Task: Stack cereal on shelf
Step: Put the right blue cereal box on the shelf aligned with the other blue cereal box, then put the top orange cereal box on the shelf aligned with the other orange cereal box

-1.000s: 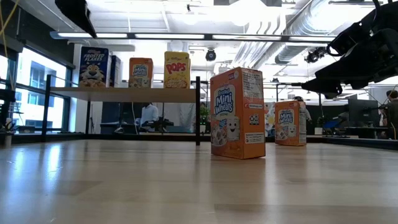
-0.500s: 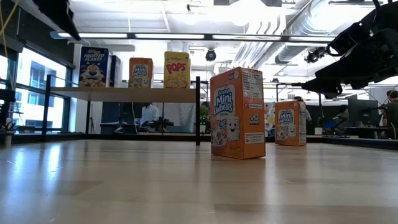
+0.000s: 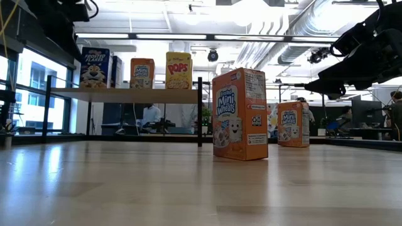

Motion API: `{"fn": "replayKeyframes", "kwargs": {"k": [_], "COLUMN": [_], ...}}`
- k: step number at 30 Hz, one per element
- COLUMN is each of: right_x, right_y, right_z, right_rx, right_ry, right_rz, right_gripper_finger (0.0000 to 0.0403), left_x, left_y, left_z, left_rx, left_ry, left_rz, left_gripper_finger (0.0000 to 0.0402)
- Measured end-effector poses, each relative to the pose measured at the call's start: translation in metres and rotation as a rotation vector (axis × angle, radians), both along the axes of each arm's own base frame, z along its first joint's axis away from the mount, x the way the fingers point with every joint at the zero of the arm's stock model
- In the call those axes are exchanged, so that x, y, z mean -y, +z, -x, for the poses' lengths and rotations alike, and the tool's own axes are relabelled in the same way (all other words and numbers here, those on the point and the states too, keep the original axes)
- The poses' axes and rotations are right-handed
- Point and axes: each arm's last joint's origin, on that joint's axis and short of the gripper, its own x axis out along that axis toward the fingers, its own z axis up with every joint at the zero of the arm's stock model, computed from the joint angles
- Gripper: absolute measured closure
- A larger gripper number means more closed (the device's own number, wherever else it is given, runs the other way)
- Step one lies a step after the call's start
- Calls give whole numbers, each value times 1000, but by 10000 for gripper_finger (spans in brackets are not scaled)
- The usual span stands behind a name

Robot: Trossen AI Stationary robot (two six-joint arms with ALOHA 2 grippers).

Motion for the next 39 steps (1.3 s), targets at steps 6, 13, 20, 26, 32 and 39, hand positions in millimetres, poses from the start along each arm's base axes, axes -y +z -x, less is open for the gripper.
{"fn": "replayKeyframes", "kwargs": {"k": [6,13,20,26,32,39], "right_x": [0,0,0,0,0,0], "right_y": [0,0,0,0,0,0], "right_z": [0,0,0,0,0,0], "right_rx": [0,0,0,0,0,0], "right_ry": [0,0,0,1,0,0], "right_rz": [0,0,0,0,0,0], "right_gripper_finger": [142,142,142,142,142,142], "left_x": [-7,-9,-8,-1,8,14], "left_y": [-9,-9,-9,-5,1,9], "left_z": [-3,-4,-3,0,3,-2], "left_rx": [4,17,37,72,181,343], "left_ry": [21,34,68,77,115,10], "left_rz": [-13,-18,1,-16,-18,5], "left_gripper_finger": [178,178,178,178,178,178]}}
